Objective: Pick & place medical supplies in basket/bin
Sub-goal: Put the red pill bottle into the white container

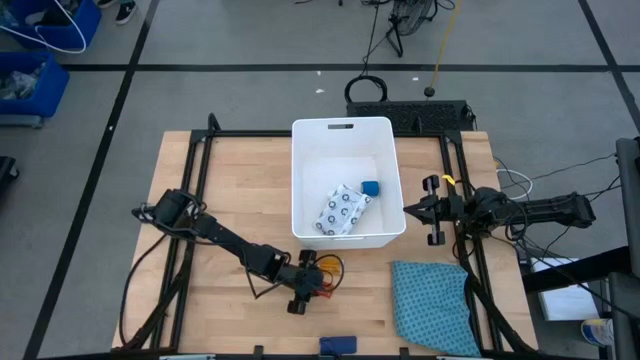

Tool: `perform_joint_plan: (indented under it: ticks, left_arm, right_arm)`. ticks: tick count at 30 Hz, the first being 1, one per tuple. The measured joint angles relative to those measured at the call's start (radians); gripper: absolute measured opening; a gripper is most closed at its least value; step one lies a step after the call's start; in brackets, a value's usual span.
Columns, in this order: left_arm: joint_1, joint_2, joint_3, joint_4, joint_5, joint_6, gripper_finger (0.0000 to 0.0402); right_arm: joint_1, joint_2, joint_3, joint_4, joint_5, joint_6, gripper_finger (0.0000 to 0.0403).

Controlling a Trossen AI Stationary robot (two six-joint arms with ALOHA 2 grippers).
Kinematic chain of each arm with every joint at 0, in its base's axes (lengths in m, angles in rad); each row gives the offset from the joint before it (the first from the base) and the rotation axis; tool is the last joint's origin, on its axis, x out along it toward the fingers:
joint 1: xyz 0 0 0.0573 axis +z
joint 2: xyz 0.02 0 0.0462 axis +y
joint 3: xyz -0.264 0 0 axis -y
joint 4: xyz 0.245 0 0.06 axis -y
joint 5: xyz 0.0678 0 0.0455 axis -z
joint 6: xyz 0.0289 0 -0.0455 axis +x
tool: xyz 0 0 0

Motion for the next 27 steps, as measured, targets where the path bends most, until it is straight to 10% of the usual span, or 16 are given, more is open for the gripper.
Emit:
perform_joint_plan:
  ticks: [10, 27]
  left_arm:
    - [-0.004, -0.075, -0.005, -0.043, 0.058, 0.048, 0.0194]
    - [-0.072, -0.624, -0.002, -0.337, -0.09, 0.238, 0.0201]
  right_arm:
    - [0.0, 0.0, 0.0, 0.0, 0.0, 0.0, 0.0]
    - [0.0, 0.0, 0.0, 0.003, 0.0, 0.0, 0.0]
